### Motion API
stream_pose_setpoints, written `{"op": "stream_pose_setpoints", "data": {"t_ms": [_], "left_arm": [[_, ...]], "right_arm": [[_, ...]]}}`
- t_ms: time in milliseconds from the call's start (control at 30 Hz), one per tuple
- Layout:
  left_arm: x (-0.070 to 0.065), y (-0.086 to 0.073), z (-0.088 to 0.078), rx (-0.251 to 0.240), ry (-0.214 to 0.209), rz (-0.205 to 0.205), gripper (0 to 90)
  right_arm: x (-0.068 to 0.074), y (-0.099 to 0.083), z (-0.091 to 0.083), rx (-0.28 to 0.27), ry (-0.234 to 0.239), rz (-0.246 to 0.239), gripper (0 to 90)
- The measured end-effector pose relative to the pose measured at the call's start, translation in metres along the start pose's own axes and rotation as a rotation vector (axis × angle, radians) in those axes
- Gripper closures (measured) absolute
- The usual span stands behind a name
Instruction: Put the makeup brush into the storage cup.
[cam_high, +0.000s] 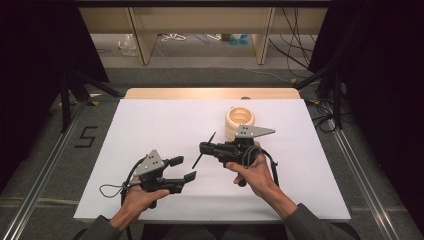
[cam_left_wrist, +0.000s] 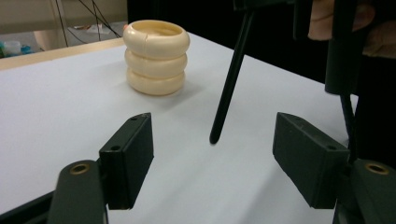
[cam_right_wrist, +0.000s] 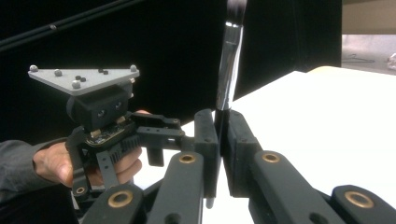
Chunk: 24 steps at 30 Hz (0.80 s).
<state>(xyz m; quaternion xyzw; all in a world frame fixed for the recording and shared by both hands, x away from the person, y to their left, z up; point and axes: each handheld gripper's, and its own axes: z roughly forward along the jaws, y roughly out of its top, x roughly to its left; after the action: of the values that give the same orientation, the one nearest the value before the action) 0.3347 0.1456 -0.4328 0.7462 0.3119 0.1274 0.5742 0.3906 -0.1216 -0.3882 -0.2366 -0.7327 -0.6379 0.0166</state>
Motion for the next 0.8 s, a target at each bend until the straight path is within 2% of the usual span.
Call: {"op": "stream_pose_setpoints", "data": {"t_ms": [167,300,367,533,800], "left_arm": [[0.002,0.000,-0.002,0.006,0.008,-0.013,27.7],[0.002,-0.001,-0.001,0.007,0.004,-0.017,26.9],[0.002,-0.001,-0.002,0.011,0.011,-0.016,26.8],[0.003,-0.002,-0.002,0.023,0.020,-0.006,26.6],[0.004,-0.002,-0.002,0.026,0.027,-0.011,26.6]], "right_arm": [[-0.003,0.004,-0.008,-0.002,-0.028,-0.024,85.7],[-0.008,0.007,-0.016,0.005,-0.072,-0.053,85.7],[-0.009,0.008,-0.020,0.009,-0.079,-0.051,85.7],[-0.011,0.013,-0.026,0.026,-0.111,-0.082,85.6],[-0.018,0.015,-0.033,0.038,-0.137,-0.081,85.7]]}}
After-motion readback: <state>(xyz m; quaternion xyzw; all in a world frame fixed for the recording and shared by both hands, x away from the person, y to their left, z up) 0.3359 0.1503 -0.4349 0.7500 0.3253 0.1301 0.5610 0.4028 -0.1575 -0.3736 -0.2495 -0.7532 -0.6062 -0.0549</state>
